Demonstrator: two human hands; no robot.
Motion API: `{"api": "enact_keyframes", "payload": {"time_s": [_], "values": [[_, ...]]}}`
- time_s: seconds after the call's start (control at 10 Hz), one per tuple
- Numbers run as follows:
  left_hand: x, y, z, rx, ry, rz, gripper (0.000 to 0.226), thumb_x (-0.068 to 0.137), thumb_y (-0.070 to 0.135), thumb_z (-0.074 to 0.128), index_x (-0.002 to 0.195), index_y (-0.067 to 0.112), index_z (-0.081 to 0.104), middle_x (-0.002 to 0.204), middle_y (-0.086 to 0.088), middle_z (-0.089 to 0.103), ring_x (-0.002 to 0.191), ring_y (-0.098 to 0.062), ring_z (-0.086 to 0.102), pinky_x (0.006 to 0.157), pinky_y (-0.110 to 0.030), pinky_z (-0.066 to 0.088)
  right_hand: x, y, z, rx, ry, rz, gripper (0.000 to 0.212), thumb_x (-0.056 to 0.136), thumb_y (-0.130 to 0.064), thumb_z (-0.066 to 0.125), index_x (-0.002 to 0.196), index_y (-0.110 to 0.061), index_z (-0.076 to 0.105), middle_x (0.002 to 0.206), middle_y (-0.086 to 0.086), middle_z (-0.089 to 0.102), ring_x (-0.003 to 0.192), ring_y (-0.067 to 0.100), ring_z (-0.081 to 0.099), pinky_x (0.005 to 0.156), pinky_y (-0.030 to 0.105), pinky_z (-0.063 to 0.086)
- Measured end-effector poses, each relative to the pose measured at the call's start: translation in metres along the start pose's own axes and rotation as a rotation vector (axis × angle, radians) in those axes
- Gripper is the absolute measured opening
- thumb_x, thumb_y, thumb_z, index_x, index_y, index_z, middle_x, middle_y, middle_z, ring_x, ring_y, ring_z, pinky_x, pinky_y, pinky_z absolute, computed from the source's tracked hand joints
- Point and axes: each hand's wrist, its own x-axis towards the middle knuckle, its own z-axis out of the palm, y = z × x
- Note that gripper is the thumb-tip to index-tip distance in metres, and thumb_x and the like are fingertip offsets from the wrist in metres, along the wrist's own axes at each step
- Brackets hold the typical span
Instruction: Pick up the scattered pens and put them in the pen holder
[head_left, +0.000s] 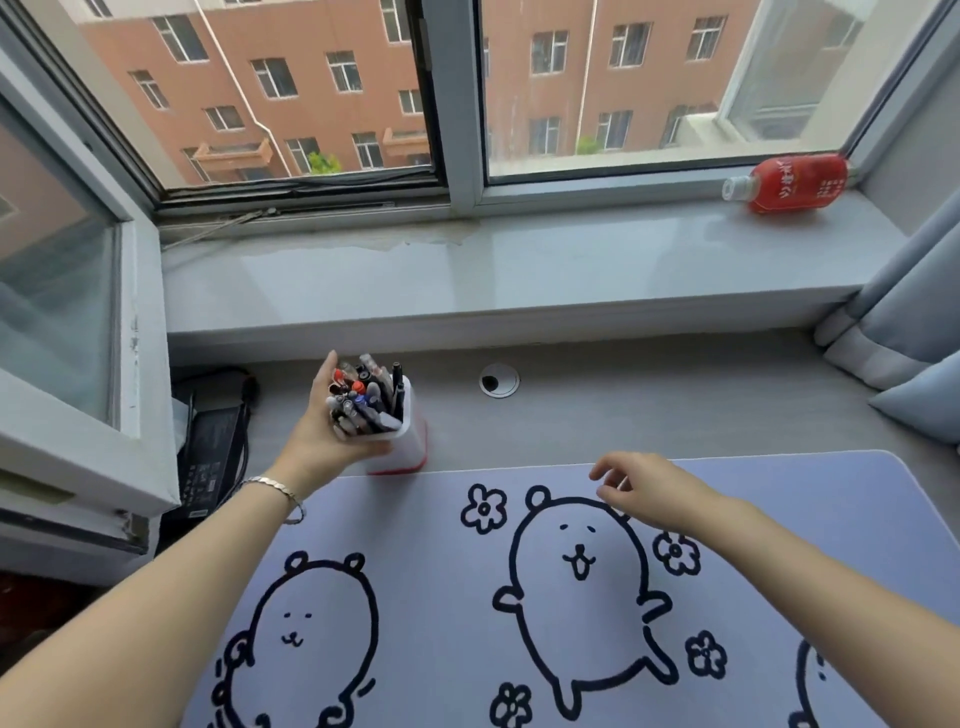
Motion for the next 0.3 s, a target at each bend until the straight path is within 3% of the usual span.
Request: {"api": "enact_keyframes", "payload": {"time_s": [0.1, 0.2, 0.3], "values": [[-0.01, 0.012, 0.001, 0.085, 0.006, 0.035, 0.12, 0.064, -0.018, 0.072, 0.143, 0.032, -0.004, 0.133, -0.005, 0.039, 0.114, -0.013, 0.044, 0.084, -0.008, 0.042, -0.003, -0.002, -0.004, -0.033, -0.016, 0.011, 0.027, 0.091, -0.03, 0.047, 0.116, -0.023, 0.054, 0.113, -0.002, 0.062, 0.1, 0.017, 0.059, 0.088, 0.033, 0.049], [-0.022, 0.028, 0.006, 0.186, 0.178, 0.058, 0.118, 0.066, 0.0, 0.079, 0.145, 0.024, -0.005, 0.145, -0.003, 0.018, 0.118, -0.012, 0.036, 0.102, -0.025, 0.029, -0.008, -0.009, -0.015, -0.082, -0.004, 0.003, 0.027, 0.091, -0.03, 0.046, 0.116, -0.022, 0.054, 0.116, -0.002, 0.063, 0.102, 0.018, 0.058, 0.088, 0.035, 0.048], [-0.037, 0.048, 0.016, 0.489, 0.273, 0.236, 0.089, 0.076, 0.019, 0.073, 0.143, 0.012, 0.015, 0.149, -0.016, 0.015, 0.137, -0.027, 0.016, 0.114, -0.039, 0.016, -0.013, -0.015, -0.027, -0.127, 0.013, -0.027, 0.03, 0.091, -0.029, 0.047, 0.119, -0.02, 0.054, 0.119, 0.001, 0.062, 0.107, 0.02, 0.057, 0.088, 0.031, 0.045]]}}
